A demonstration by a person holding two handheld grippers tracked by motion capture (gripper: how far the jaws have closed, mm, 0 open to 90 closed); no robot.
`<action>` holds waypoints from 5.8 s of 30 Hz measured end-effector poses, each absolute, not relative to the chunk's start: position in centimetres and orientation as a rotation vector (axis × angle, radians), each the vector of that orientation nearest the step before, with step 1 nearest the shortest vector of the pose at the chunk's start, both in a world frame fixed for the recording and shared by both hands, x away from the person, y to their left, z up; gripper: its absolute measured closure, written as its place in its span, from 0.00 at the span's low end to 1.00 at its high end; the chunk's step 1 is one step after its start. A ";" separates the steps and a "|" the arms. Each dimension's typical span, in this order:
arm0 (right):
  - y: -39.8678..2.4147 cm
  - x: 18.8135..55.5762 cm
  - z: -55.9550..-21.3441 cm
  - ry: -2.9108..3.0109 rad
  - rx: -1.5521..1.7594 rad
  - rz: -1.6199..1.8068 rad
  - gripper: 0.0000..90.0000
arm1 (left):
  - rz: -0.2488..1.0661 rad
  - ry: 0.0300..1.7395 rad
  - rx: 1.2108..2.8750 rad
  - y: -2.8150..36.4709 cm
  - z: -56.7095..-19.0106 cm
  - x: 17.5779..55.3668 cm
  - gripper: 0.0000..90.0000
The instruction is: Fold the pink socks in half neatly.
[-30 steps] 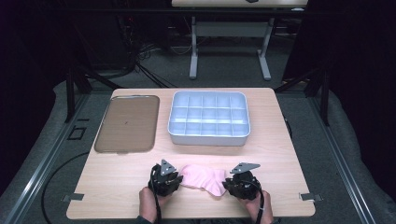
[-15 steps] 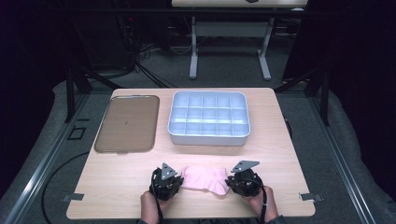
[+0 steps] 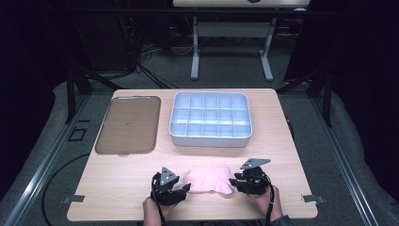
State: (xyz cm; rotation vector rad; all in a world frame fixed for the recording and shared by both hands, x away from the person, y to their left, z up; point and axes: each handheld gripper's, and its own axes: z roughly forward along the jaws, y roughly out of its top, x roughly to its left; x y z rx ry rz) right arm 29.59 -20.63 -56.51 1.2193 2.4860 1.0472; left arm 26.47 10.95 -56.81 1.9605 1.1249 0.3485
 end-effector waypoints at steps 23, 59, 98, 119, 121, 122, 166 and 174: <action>-19.6 29.6 -56.9 2.483 1.269 0.934 0.77 | 0.349 1.106 2.001 10.7 -57.6 27.5 0.68; -21.3 29.5 -57.0 2.476 1.377 1.015 0.90 | 0.266 1.063 1.992 10.5 -58.8 28.3 0.96; -17.8 28.3 -51.4 2.481 1.158 0.938 0.90 | 0.279 1.019 2.004 10.7 -59.0 28.3 0.96; -12.2 29.2 -51.6 2.597 0.996 0.872 0.90 | 0.251 1.035 1.989 10.8 -59.0 28.4 0.95; -11.4 29.5 -51.7 2.613 0.978 0.864 0.90 | 0.248 1.033 1.989 10.8 -59.0 28.5 0.95; -11.1 29.5 -51.8 2.612 0.972 0.865 0.90 | 0.248 1.033 1.989 10.8 -59.0 28.5 0.95; -7.4 30.8 -54.8 2.722 0.987 0.821 0.71 | 0.226 1.034 1.985 10.9 -59.1 28.6 0.93; -7.8 31.1 -55.4 2.723 1.003 0.823 0.92 | 0.225 1.034 1.985 10.9 -59.1 28.6 0.93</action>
